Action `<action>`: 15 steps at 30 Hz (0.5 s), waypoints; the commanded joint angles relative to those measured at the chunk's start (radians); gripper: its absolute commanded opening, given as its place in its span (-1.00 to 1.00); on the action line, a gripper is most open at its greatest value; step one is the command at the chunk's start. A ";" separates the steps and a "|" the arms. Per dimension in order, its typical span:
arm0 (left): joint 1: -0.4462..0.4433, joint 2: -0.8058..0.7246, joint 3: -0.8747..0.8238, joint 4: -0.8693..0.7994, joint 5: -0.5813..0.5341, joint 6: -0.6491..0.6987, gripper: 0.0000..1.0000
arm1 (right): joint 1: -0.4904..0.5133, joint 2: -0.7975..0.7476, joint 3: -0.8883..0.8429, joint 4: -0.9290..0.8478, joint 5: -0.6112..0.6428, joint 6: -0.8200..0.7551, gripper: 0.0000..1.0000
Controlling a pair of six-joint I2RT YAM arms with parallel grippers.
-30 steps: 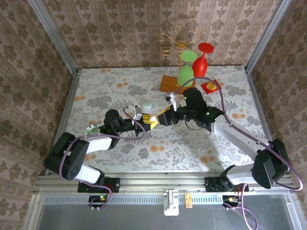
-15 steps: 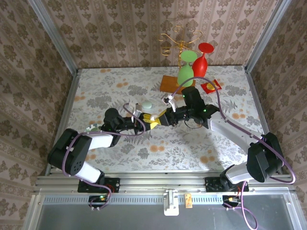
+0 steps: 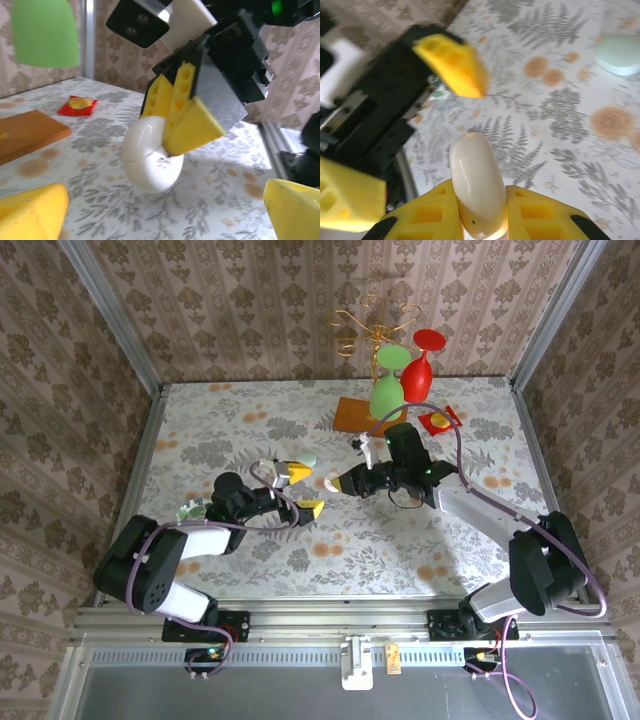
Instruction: Insert wireless bluetooth earbuds into charging case
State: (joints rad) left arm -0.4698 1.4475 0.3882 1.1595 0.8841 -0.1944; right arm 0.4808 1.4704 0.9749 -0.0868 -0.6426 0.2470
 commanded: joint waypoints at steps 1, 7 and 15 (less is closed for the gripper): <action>0.002 -0.069 -0.012 -0.146 -0.135 0.212 1.00 | -0.008 0.073 0.009 0.003 0.156 0.096 -0.70; -0.050 -0.202 0.040 -0.575 -0.286 0.518 1.00 | -0.010 0.215 0.047 -0.055 0.264 0.203 -0.67; -0.084 -0.234 0.058 -0.694 -0.326 0.595 1.00 | -0.011 0.311 0.050 -0.057 0.308 0.236 -0.62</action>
State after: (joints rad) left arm -0.5449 1.2282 0.4171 0.5491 0.5854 0.3275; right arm 0.4747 1.7588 0.9970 -0.1303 -0.3843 0.4534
